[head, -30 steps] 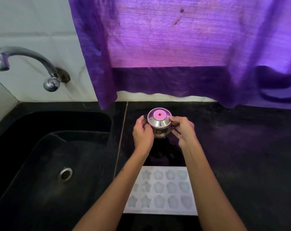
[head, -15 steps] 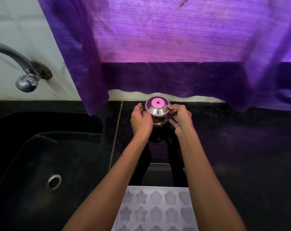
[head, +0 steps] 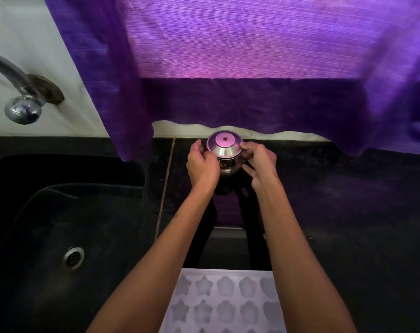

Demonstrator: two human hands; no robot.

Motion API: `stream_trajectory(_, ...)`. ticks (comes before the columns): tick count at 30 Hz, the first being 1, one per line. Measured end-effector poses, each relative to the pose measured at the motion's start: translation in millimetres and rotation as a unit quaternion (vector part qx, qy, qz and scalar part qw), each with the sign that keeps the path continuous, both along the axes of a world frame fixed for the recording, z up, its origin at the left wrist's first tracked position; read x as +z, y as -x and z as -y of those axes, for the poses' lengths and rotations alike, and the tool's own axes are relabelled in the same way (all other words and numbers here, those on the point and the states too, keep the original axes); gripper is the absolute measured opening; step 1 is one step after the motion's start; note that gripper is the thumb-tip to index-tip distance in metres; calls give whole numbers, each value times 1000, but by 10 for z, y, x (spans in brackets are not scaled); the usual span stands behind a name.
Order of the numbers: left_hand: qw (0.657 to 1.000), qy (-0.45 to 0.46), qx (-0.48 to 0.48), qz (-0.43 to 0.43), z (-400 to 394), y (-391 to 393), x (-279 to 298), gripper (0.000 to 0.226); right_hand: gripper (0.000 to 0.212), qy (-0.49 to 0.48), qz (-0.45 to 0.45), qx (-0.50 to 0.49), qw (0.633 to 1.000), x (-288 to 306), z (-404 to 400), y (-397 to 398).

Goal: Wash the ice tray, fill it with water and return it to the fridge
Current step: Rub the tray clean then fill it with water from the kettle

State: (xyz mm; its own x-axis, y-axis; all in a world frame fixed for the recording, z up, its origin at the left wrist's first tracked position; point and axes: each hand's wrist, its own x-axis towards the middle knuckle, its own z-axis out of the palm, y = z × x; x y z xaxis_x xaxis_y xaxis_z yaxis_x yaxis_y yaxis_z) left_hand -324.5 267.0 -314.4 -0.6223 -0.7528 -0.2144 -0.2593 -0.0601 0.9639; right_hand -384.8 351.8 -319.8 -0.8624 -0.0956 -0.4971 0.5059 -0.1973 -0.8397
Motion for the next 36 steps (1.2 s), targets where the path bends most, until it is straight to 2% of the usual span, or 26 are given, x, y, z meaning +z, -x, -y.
stream_trajectory(5, 1000, -13, -9, -9, 3, -34, 0, 48, 6, -4, -24, 0, 1000, -28, -25, -13)
stream_trajectory(8, 1000, -22, -9, -9, 9, -78, 37, 48, 20, -14, -42, 2, 999, -38, -53, -32)
stream_trajectory(11, 1000, -25, 0, -15, 4, -173, 92, 47, 40, -91, -74, -23, 993, -24, -114, -85)
stream_trajectory(13, 999, -21, 6, -24, -3, -246, 139, 44, 44, -142, -108, -41, 983, 43, -174, -157)
stream_trajectory(18, 998, -18, 11, -53, -88, -500, 301, 37, 31, -181, -180, -47, 966, 273, -321, -410)
stream_trajectory(24, 995, 15, 19, -95, -304, -960, 493, 33, 25, -211, -247, -51, 944, 572, -521, -859)
stream_trajectory(31, 993, 43, 14, -111, -501, -1464, 562, 32, 21, -213, -266, -47, 939, 662, -799, -1386)
stream_trajectory(36, 994, 51, 28, -92, -611, -1785, 489, 31, 21, -222, -254, -35, 941, 553, -1001, -1659)
